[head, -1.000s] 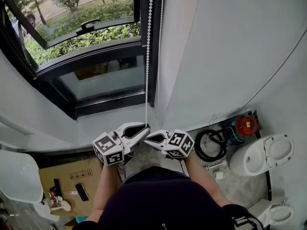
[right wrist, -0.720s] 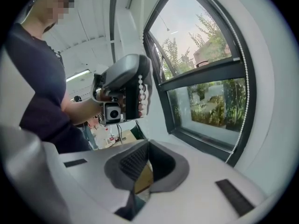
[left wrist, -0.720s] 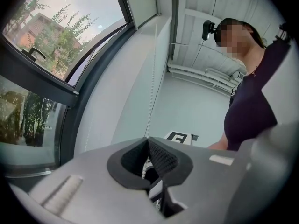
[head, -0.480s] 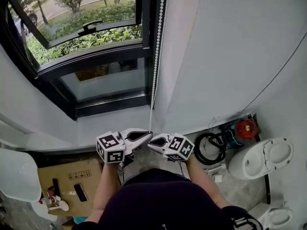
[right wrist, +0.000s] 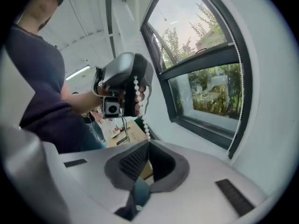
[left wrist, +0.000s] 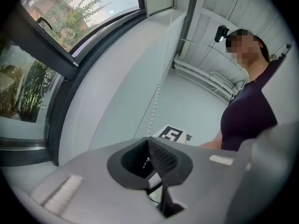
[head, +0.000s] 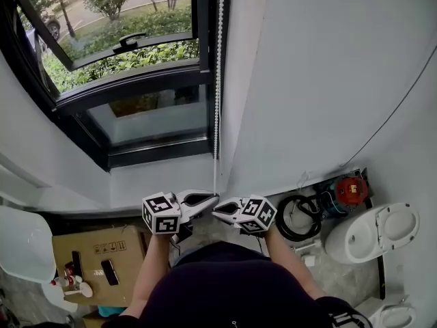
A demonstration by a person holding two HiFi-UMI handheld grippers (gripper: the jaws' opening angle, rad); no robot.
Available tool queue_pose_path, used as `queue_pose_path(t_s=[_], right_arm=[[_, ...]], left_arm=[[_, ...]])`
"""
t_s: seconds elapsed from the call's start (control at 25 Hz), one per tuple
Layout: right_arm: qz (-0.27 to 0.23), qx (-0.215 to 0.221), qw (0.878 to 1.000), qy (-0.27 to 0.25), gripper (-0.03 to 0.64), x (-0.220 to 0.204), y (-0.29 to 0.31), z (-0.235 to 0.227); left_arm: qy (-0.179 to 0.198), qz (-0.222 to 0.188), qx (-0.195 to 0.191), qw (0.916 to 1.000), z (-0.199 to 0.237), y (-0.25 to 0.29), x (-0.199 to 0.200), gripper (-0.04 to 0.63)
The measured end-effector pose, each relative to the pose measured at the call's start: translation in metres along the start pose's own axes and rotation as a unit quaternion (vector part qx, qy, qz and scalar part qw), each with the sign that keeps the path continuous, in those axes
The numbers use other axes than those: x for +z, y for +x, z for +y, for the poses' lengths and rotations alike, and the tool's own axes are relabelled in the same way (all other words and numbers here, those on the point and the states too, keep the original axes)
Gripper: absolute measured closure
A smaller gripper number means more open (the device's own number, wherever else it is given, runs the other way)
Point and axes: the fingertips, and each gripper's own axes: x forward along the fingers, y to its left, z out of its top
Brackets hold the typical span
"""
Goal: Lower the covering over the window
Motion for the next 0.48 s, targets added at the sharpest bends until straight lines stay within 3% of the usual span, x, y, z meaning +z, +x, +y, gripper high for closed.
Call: queue_pose_path(t_s=[0.16, 0.36, 0.48], right_arm=[[-0.017, 0.001, 1.000, -0.001, 0.604, -0.006, -0.010, -0.008], [0.062, -0.022, 0.996, -0.064, 0.604, -0.039, -0.012, -0.016], [0.057, -0.031, 0.996, -0.065, 0.604, -0.041, -0.015, -0.016]], left_arm=[[0.012, -0.006, 0.008, 0.9999, 0.001, 0.008, -0.003, 0.583], [0.015, 0.014, 0.036, 0.9991, 0.010, 0.019, -0.030, 0.583], [0.004, -0.008, 0.038, 0.9992, 0.012, 0.020, -0.032, 0.584]])
